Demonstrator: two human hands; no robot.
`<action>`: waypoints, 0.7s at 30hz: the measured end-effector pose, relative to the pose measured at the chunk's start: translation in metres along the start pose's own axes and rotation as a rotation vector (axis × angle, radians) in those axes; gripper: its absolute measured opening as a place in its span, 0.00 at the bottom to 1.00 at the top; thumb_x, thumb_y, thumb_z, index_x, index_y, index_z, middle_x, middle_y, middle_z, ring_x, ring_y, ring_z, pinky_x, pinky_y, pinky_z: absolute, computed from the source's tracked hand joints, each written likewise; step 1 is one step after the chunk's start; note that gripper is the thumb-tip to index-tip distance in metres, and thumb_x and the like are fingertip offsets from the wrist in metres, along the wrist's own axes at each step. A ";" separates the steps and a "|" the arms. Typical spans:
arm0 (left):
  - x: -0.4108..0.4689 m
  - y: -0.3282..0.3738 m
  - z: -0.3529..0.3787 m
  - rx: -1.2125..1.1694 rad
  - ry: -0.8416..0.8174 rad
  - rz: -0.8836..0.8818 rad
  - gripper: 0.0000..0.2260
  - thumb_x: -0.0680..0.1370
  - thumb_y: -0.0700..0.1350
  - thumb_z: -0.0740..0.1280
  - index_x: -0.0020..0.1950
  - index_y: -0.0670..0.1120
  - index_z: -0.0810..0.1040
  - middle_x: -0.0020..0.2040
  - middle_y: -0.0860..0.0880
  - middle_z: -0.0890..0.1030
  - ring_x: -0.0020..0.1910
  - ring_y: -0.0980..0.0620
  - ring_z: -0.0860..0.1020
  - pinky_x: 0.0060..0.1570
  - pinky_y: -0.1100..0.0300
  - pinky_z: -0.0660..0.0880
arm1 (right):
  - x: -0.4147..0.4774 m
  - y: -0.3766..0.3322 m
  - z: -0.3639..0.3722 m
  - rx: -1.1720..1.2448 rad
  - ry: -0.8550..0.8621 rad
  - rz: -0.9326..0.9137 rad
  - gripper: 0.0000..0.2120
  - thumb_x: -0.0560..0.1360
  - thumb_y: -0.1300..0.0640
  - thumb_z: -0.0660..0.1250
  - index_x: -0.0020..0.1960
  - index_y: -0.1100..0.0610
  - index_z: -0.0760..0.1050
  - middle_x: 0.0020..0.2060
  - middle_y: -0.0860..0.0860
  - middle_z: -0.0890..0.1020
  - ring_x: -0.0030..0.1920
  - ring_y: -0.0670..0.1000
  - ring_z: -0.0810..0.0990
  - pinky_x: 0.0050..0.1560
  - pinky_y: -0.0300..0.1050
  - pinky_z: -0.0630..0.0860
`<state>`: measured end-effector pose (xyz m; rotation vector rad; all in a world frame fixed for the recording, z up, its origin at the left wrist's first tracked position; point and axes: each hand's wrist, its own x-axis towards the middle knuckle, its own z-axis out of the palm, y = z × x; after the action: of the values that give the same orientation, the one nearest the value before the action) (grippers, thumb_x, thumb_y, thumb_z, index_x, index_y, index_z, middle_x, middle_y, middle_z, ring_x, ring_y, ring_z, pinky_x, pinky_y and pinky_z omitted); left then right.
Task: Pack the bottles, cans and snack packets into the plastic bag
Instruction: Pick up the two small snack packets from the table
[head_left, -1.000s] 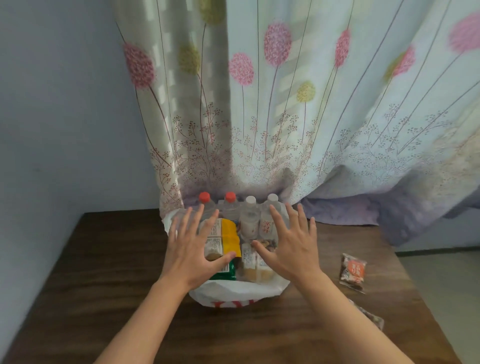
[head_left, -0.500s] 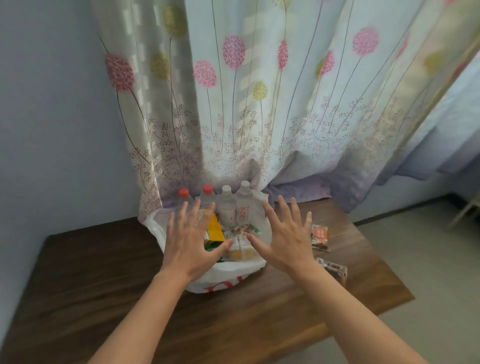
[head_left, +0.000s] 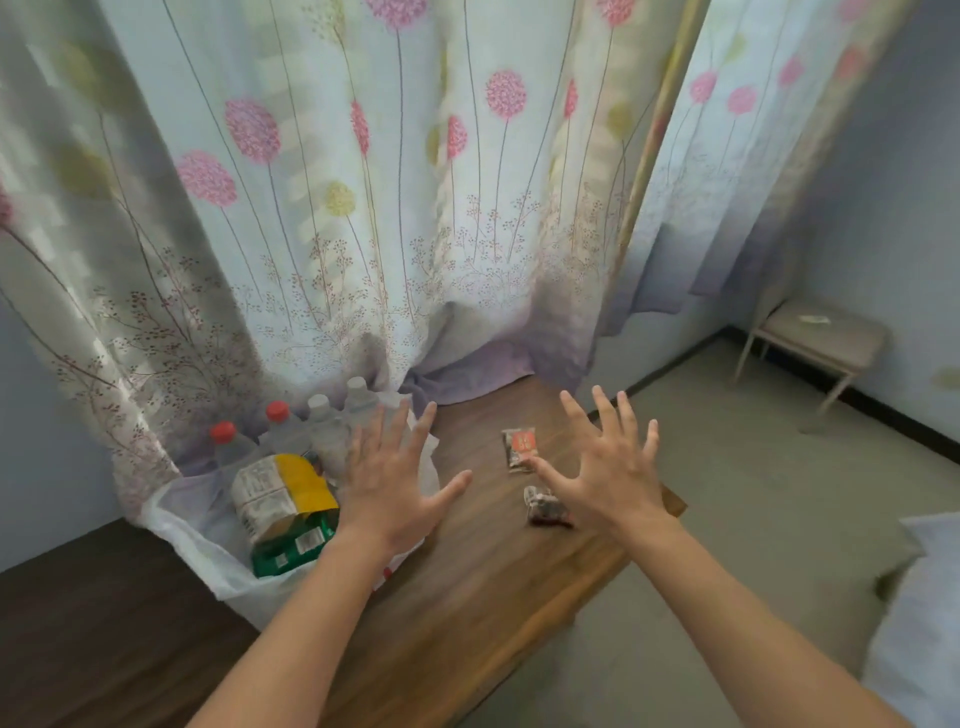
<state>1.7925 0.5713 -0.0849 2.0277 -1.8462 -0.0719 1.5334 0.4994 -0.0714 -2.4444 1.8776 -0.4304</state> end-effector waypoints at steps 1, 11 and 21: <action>0.003 0.007 0.004 0.000 -0.006 0.000 0.43 0.73 0.79 0.49 0.84 0.61 0.48 0.85 0.50 0.48 0.83 0.47 0.43 0.81 0.44 0.41 | -0.001 0.009 0.000 -0.001 0.000 0.009 0.45 0.72 0.22 0.53 0.83 0.41 0.49 0.83 0.54 0.53 0.83 0.60 0.46 0.77 0.73 0.48; 0.048 0.079 0.048 0.008 -0.014 -0.025 0.43 0.73 0.78 0.49 0.84 0.61 0.47 0.85 0.52 0.47 0.83 0.49 0.41 0.81 0.46 0.41 | 0.022 0.089 0.009 0.052 -0.002 -0.016 0.47 0.69 0.22 0.51 0.83 0.41 0.50 0.83 0.55 0.55 0.83 0.60 0.48 0.77 0.72 0.51; 0.082 0.107 0.104 0.017 -0.045 -0.194 0.43 0.73 0.77 0.49 0.84 0.58 0.51 0.85 0.49 0.52 0.83 0.47 0.48 0.81 0.45 0.46 | 0.051 0.138 0.051 0.085 -0.043 -0.081 0.46 0.69 0.25 0.57 0.82 0.44 0.55 0.81 0.58 0.60 0.81 0.64 0.53 0.75 0.73 0.55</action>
<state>1.6705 0.4603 -0.1281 2.2292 -1.6756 -0.1578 1.4273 0.4061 -0.1361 -2.4606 1.7119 -0.4466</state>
